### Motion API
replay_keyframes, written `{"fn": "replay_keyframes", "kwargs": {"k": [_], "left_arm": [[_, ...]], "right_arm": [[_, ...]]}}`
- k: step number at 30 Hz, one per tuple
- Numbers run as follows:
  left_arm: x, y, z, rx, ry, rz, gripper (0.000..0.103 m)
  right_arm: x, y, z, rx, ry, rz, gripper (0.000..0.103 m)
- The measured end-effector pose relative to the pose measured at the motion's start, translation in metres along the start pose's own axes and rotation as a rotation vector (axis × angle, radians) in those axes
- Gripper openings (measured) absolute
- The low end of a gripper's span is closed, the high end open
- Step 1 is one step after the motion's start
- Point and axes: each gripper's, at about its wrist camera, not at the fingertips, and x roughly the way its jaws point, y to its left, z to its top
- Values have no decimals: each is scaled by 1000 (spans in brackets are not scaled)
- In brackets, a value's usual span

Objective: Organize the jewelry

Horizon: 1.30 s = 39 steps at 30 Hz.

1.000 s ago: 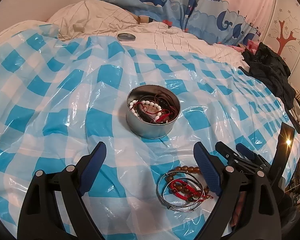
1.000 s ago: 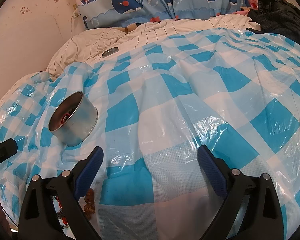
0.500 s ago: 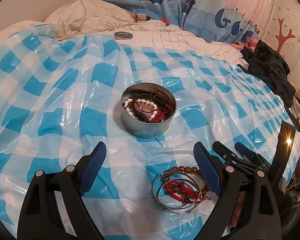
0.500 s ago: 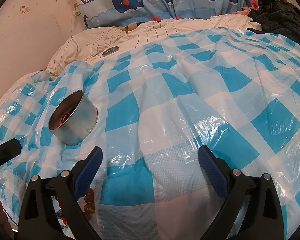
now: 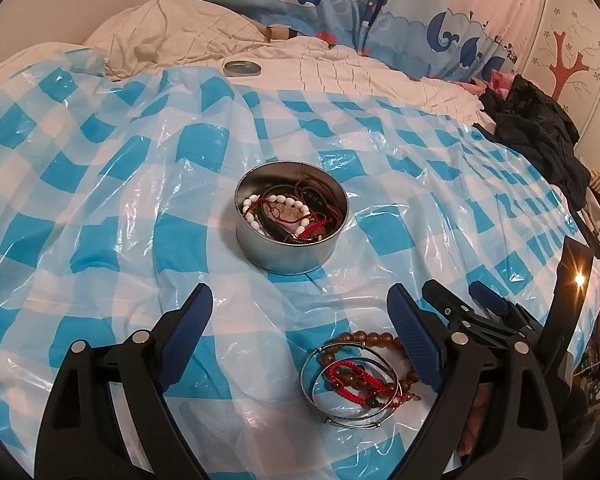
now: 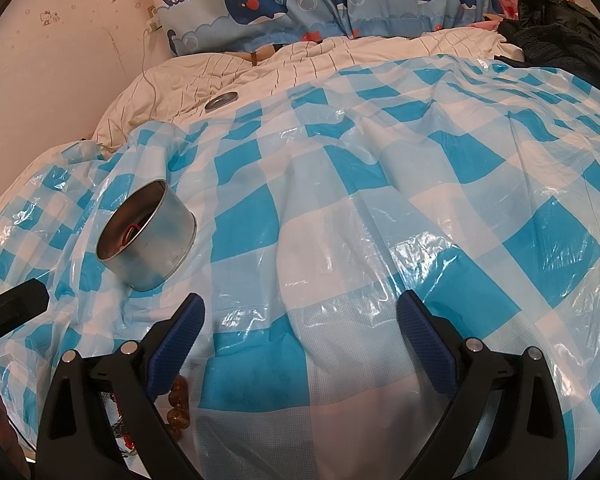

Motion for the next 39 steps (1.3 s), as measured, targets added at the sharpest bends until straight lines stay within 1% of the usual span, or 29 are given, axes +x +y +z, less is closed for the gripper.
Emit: {"fn": "replay_keyframes", "kwargs": {"k": [39], "left_arm": [[3, -4, -2, 8, 7, 1, 85]], "right_arm": [[2, 1, 1, -4, 4, -2, 94]]}}
